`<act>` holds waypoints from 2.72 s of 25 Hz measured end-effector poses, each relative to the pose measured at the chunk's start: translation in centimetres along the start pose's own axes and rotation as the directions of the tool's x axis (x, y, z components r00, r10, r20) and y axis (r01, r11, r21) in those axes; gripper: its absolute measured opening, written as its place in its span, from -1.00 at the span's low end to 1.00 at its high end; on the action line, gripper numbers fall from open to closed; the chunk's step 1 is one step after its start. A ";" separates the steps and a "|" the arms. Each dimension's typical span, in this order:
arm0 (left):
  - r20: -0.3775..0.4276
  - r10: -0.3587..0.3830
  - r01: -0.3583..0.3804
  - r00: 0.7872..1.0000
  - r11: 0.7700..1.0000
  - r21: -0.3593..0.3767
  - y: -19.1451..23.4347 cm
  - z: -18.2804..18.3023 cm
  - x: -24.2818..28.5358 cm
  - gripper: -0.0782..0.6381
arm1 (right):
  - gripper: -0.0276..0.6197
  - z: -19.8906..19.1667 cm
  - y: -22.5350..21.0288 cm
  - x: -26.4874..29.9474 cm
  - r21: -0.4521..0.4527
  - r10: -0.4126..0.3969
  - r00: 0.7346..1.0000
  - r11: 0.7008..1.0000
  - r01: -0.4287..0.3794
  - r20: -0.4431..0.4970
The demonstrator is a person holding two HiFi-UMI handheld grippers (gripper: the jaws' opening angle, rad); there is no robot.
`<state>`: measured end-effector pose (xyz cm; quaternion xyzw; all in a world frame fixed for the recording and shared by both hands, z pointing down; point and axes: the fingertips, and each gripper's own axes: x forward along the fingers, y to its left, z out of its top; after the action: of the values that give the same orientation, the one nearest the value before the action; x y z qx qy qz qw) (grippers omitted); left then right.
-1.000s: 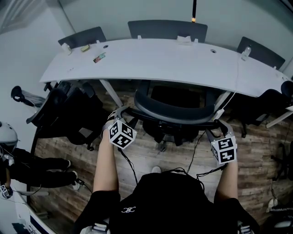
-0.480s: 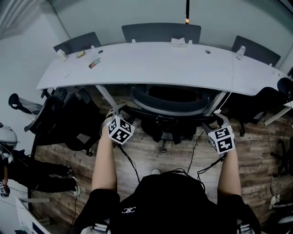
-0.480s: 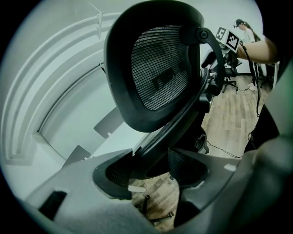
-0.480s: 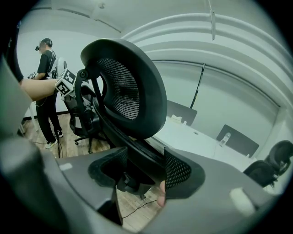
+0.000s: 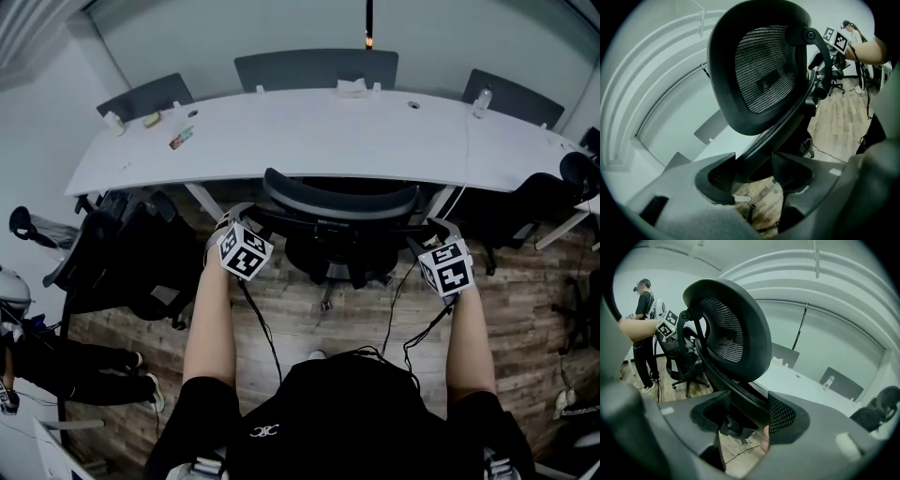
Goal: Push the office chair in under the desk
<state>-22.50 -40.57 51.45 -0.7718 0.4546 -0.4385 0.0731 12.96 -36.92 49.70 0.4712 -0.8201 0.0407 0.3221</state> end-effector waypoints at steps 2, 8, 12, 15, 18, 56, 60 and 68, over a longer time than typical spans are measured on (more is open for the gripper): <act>0.013 0.008 -0.008 1.000 1.000 -0.003 0.0 -0.1 0.5 -0.11 | -0.11 -0.2 -0.1 0.5 0.001 -0.008 1.000 1.000 0.008 -0.002; 0.035 0.009 -0.008 0.999 1.000 -0.021 0.2 0.5 1.2 -0.16 | -0.11 0.1 -1.5 1.4 0.000 -0.021 1.000 1.000 0.021 -0.023; 0.040 0.006 -0.005 0.999 1.000 -0.021 0.6 1.0 1.9 -0.17 | -0.11 0.4 -2.4 2.1 0.005 -0.041 0.999 0.999 0.041 -0.022; 0.043 0.007 -0.006 0.999 1.000 -0.017 0.6 1.0 2.2 -0.17 | -0.12 0.4 -2.6 2.5 0.009 -0.054 0.998 0.998 0.055 -0.017; 0.042 0.015 -0.015 0.999 1.000 -0.020 0.8 1.0 2.6 -0.17 | -0.13 0.5 -2.9 3.0 0.009 -0.065 0.998 0.998 0.065 -0.019; -0.011 0.016 -0.016 1.000 1.000 -0.005 10.8 6.9 15.8 -0.29 | -0.37 7.6 -13.8 16.3 -0.072 -0.207 0.967 0.978 0.198 -0.147; -0.022 0.010 -0.010 1.000 1.000 0.019 11.7 6.7 16.1 -0.29 | -0.37 8.2 -13.5 16.7 -0.091 -0.210 0.968 0.976 0.199 -0.135; -0.016 -0.016 0.016 1.000 1.000 0.003 11.6 6.8 16.2 -0.28 | -0.37 8.0 -13.5 16.6 -0.078 -0.222 0.964 0.974 0.212 -0.145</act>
<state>-21.57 -61.60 51.36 -0.7719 0.4481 -0.4460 0.0673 14.08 -59.74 49.55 0.5434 -0.7374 0.0159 0.4010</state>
